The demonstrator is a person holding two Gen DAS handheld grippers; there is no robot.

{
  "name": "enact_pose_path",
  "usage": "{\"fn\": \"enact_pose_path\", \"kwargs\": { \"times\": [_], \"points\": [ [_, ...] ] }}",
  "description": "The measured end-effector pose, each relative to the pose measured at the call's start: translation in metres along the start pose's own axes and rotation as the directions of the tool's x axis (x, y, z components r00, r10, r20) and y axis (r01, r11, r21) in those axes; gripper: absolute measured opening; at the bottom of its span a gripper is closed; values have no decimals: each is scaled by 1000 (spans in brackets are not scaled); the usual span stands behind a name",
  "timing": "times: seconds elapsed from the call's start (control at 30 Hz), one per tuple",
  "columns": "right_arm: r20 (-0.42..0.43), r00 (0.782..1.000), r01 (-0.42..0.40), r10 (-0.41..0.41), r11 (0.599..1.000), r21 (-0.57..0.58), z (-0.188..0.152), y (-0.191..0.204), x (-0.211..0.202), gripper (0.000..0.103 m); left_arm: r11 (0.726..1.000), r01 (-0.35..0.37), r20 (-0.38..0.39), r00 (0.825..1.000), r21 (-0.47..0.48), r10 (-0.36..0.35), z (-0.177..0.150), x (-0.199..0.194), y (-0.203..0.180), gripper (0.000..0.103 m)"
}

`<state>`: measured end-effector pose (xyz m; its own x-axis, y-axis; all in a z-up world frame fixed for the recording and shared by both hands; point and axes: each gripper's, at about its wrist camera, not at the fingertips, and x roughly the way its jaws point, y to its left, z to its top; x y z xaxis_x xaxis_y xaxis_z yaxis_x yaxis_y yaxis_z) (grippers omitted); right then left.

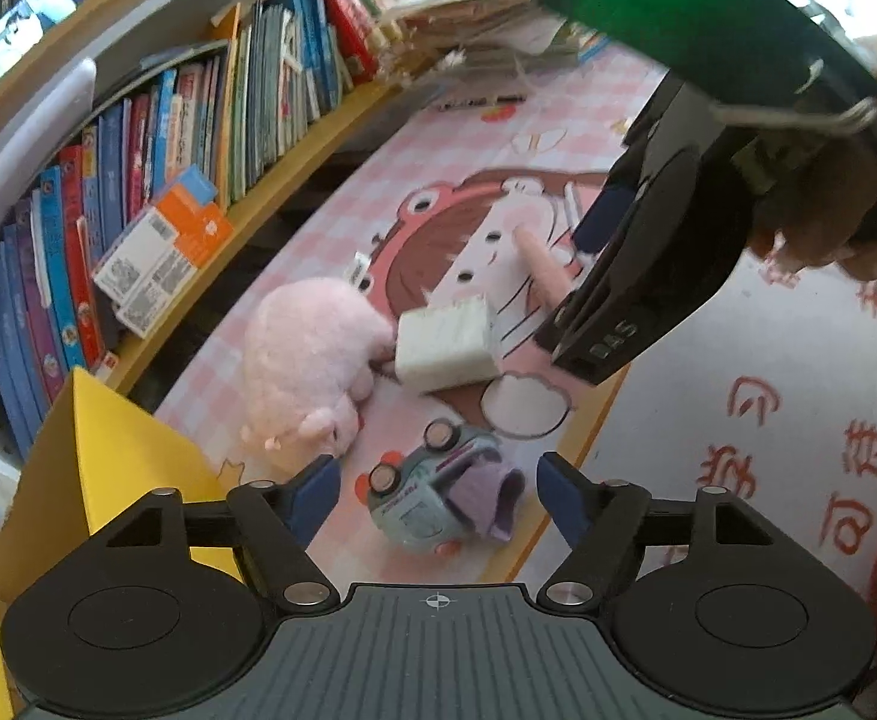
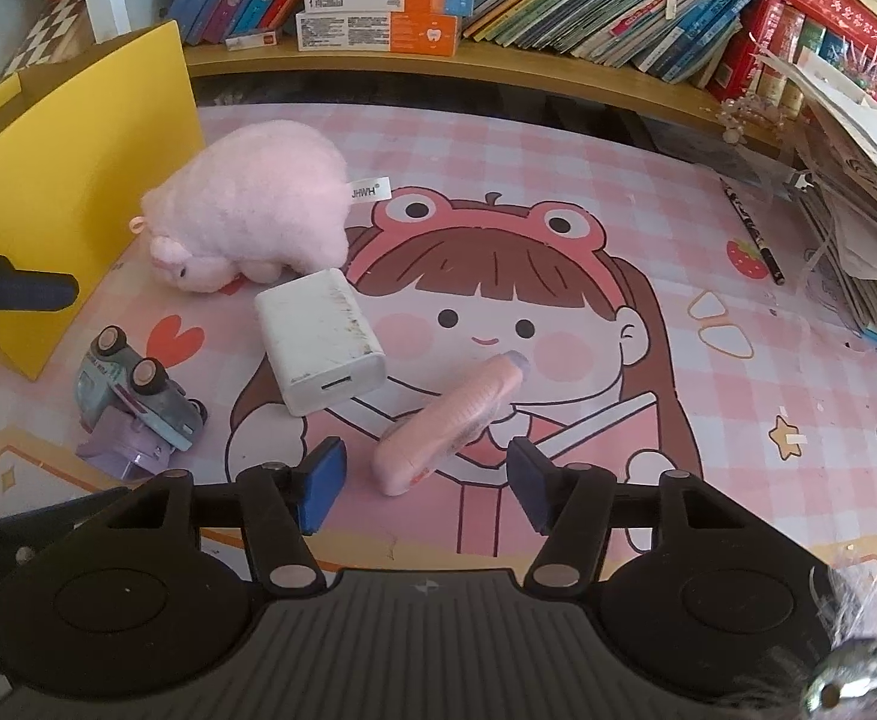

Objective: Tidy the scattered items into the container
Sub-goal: 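Lift the grey toy car with left tool while right tool closes on the pink tube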

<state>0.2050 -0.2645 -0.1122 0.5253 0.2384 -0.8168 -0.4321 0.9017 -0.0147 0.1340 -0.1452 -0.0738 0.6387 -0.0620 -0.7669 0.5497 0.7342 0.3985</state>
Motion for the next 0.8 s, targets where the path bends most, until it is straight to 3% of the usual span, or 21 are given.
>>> {"fn": "enact_pose_path", "kwargs": {
  "times": [0.27, 0.63, 0.8],
  "points": [
    [-8, 1000, -5, 5, 1000, 8, 2, -2, 5, 57, 998, 27, -53, 998, -61, -30, -2, 21, 11, 74],
    [-3, 999, 35, -34, 999, 40, 6, -9, 7, 55, 987, 142, -29, 989, -78, -145, 3, 9, 6, 74],
    [-11, 999, 33, -32, 998, 53, 5, -12, 8, 52, 992, 107, -31, 993, -68, -110, 3, 13, 8, 74]
  ]
}}
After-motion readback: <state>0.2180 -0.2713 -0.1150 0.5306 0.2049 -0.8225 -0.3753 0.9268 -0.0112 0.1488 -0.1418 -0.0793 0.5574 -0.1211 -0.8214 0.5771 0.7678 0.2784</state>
